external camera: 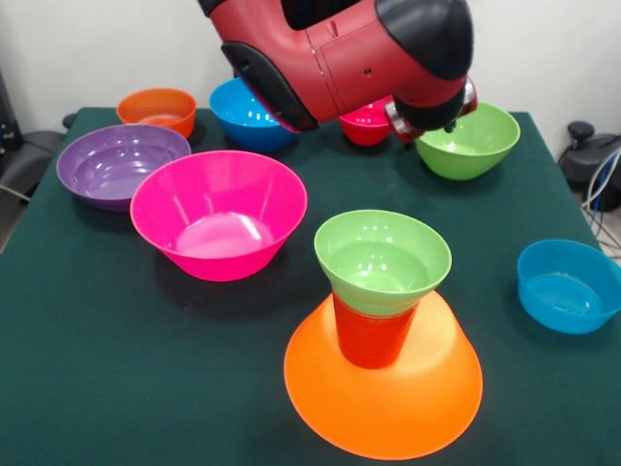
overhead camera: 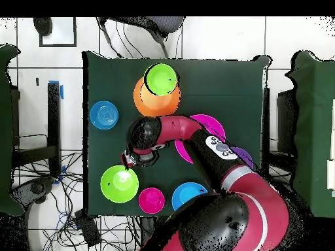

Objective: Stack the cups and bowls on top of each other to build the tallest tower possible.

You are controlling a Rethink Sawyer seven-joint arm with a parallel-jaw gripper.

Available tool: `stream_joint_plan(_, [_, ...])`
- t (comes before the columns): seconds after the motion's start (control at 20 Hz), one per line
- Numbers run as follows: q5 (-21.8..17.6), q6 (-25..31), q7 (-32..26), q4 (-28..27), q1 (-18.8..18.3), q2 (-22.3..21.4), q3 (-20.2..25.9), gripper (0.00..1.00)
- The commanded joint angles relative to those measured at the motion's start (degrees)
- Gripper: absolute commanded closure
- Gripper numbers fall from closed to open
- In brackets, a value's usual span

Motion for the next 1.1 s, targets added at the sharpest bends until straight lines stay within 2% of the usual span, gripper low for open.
stream_joint_plan(0.05, [-6.60, -3.37, -4.88, -3.01, 1.62, 2.53, -3.10, 0.00])
stream_joint_plan(0.2, [-7.69, -5.61, -4.10, -3.25, 1.60, 3.44, -3.17, 0.00])
stream_joint_plan(0.55, [-9.30, -6.15, -3.29, -5.49, 2.10, 6.63, -3.25, 0.00])
stream_joint_plan(1.1, [-9.93, -9.82, -2.39, -3.63, 0.68, 6.30, -2.20, 0.00])
